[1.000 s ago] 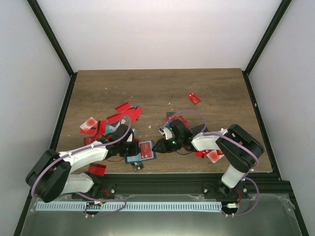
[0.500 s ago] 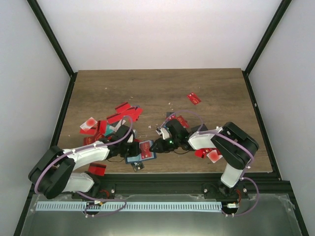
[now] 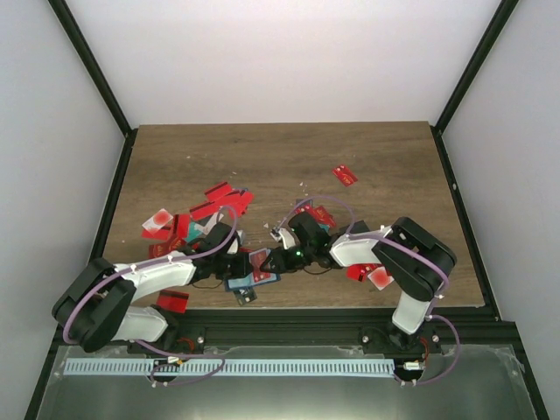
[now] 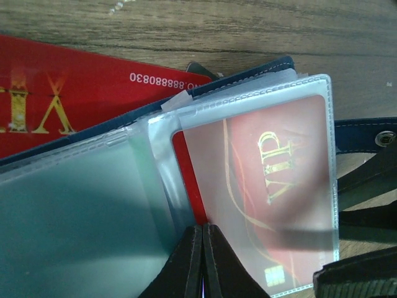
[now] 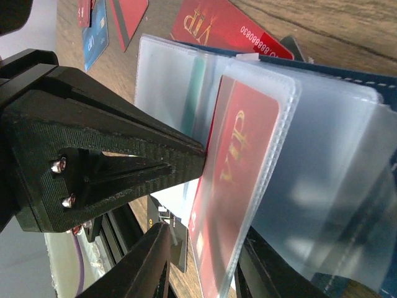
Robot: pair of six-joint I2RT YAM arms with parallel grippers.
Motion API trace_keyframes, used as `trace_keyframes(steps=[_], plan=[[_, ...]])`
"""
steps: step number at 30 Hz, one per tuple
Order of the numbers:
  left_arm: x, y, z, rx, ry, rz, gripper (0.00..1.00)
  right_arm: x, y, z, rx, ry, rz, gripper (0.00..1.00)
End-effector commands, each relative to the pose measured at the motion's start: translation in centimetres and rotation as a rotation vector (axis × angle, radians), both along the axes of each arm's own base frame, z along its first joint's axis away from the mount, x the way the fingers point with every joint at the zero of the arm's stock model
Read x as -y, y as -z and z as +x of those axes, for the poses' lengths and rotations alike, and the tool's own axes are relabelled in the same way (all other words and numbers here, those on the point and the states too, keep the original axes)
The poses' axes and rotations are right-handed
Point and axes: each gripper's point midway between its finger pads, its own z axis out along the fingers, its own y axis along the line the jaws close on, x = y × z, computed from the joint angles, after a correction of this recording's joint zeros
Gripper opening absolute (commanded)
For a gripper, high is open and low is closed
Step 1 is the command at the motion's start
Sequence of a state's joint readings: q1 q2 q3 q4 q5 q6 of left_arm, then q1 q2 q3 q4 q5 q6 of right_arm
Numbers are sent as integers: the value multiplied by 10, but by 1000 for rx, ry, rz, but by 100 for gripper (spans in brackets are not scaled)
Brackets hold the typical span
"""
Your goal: Put the credit cards into the card holder
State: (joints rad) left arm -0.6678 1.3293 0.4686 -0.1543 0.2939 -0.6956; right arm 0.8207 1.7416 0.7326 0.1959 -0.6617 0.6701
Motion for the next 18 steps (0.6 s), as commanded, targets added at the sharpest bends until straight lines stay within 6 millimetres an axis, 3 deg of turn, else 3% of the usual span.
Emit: trace_keyframes(steps=[1, 13, 18], plan=[[8, -4, 3, 18, 16, -28, 4, -12, -16, 2, 23, -17, 35, 30], [48, -19, 26, 55, 71, -107, 4, 11, -12, 16, 84, 88, -116, 31], [40, -22, 24, 54, 56, -67, 4, 14, -18, 17, 84, 103, -124, 31]])
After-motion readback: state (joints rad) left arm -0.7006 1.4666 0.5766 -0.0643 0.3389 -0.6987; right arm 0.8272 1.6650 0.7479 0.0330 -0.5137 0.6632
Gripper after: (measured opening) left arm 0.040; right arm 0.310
